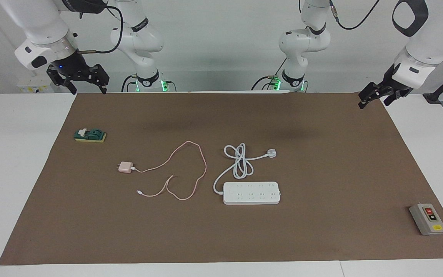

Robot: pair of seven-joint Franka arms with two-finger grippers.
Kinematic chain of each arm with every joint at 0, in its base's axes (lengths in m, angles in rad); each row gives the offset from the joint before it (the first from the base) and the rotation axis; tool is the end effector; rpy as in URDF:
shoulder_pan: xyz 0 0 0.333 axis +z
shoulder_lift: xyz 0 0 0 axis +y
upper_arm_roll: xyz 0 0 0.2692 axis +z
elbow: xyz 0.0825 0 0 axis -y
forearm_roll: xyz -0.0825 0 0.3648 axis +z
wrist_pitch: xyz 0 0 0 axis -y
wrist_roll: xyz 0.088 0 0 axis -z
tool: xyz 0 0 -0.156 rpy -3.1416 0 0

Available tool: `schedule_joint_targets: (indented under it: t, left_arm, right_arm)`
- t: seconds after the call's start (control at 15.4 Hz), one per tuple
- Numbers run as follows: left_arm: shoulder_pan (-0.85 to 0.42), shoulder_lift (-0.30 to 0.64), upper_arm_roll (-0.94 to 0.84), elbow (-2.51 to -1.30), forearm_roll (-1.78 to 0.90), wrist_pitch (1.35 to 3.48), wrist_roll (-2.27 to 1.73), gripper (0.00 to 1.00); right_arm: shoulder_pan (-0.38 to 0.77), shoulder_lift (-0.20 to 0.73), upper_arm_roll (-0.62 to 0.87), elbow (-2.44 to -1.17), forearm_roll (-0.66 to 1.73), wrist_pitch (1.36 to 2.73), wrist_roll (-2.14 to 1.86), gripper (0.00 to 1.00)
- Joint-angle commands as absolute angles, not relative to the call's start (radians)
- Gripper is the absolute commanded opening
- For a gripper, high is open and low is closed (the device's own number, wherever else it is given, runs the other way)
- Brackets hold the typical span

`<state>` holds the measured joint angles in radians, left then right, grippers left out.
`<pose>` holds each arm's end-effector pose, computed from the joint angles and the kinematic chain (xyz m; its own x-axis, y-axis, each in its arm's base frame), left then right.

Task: Plug charger into power strip

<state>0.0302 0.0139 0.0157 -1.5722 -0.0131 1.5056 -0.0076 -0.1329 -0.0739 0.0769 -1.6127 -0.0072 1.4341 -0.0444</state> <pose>0.5270 0.0220 0.5154 0.9954 0.0525 -0.0805 0.0536 -0.9985 0.0123 0.4948 -0.0279 0.5372 0.9944 -0.0131 -0.1052 -0.0123 -0.9999 0.0082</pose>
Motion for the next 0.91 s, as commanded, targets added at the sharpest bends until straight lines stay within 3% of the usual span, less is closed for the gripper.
schedule_joint_targets:
  t: [0.0,0.58,0.84]
  left_arm:
    - [0.032,-0.014,0.015,-1.606,-0.002,1.52,-0.002,1.0]
    - [0.032,-0.014,0.015,-1.606,-0.002,1.52,-0.002,1.0]
    - [0.032,-0.014,0.015,-1.605,-0.002,1.52,-0.002,1.0]
  right_arm:
    - [-0.141,-0.092,0.083,-1.637,-0.028,1.443,-0.057,1.0]
    - [-0.15,-0.092,0.083,-1.637,-0.012,1.488,-0.052,1.0]
    - [-0.169,-0.075,0.083,-1.698,0.063,1.514,0.249,1.0]
